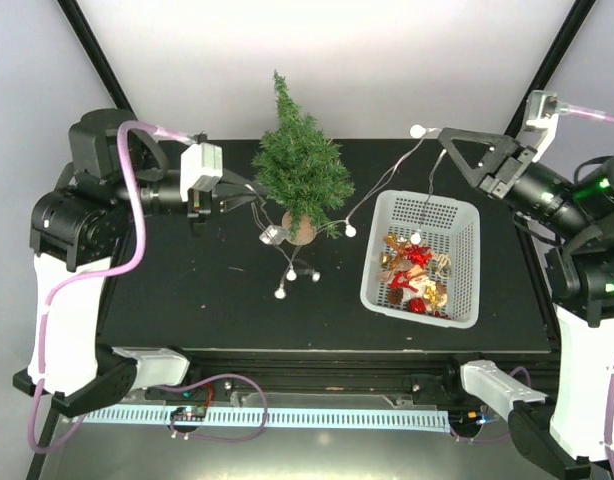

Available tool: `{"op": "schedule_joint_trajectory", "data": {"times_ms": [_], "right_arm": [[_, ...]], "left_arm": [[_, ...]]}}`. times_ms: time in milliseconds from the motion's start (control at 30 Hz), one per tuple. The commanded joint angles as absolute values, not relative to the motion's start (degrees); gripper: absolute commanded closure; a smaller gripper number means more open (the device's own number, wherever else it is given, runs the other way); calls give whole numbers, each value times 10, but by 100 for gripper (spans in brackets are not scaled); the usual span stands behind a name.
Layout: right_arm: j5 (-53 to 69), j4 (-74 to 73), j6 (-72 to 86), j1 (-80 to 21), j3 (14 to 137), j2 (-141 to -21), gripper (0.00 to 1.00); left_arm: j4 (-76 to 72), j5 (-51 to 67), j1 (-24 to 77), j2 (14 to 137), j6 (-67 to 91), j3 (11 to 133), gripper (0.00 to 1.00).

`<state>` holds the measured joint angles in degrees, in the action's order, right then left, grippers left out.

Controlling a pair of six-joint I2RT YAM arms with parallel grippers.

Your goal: Decorate the small christmas tree

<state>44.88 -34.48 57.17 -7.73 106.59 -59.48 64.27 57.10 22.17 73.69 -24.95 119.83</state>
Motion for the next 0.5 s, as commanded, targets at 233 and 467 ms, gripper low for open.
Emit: {"op": "schedule_joint_trajectory", "data": {"times_ms": [233,467], "right_arm": [[414,-277,567,-78,1009,-598,99],[372,-304,543,-78,999,-592,99]], "left_arm": [[734,589,219,702,-271,1188,98],[763,504,219,689,-331,1180,98]]}}
